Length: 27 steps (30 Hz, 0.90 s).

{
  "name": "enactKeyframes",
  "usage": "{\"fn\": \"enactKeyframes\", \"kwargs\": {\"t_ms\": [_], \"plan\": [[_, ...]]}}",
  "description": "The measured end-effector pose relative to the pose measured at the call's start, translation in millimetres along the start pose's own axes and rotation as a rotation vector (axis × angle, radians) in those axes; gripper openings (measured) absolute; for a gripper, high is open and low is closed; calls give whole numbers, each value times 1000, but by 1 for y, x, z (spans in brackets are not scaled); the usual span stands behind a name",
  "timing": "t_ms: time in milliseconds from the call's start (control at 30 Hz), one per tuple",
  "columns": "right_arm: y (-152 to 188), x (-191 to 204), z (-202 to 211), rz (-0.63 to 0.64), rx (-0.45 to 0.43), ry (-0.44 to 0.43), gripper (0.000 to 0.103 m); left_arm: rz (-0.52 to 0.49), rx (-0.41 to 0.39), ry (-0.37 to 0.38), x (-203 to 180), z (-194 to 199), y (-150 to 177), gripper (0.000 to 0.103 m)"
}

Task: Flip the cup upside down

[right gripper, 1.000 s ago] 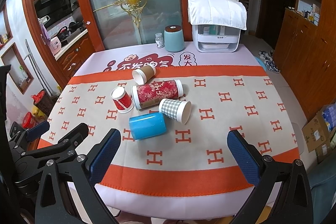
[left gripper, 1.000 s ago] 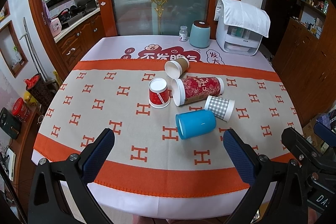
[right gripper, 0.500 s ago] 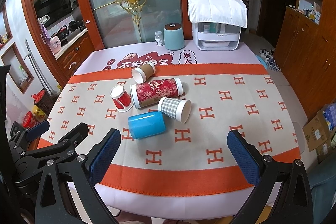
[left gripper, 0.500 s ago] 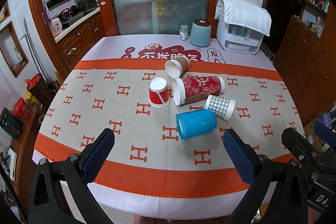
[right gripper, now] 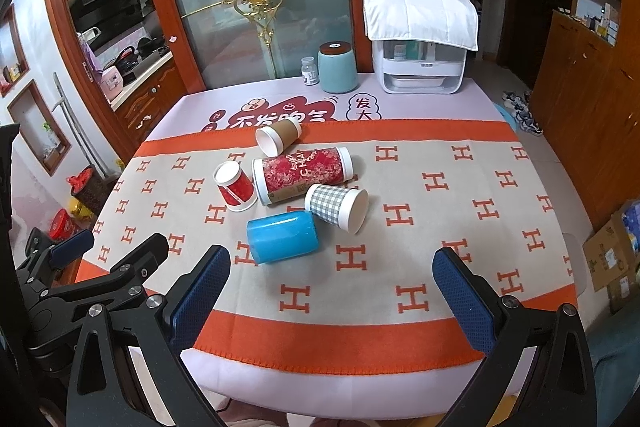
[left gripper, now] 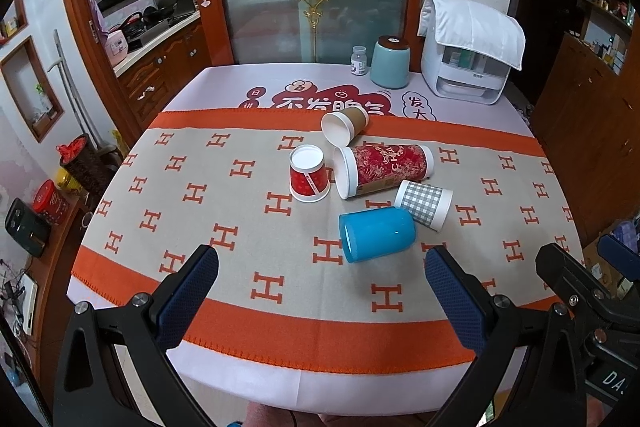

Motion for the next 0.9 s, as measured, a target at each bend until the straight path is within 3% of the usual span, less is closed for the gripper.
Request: {"fn": "enactKeyframes", "kwargs": {"t_ms": [200, 433, 567, 700, 900], "plan": [[-1, 0, 13, 6, -9, -22, 103, 8, -1, 11, -5, 4, -5, 102], [-19, -11, 10, 5, -1, -28, 103, -7, 31, 94, -18, -9, -16, 102], [-24, -14, 7, 3, 25, -14, 103, -64, 66, 145, -28, -19, -21, 102], [-33, -26, -5, -19, 47, 12, 103, -134, 70, 147, -36, -33, -31, 102], [-40, -38, -26, -84, 95, 52, 101, -260, 144, 210, -49, -62, -35, 102]]}}
Point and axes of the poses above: each gripper's, at about its wrist camera, not at the fingertips, and z roughly against the way its jaws point, x to its left, y to its underside, the point moved 9 cm from there along -z, roughly the way its jaws point, and after that the axes turned 11 degrees about z, right-handed, at the moved point
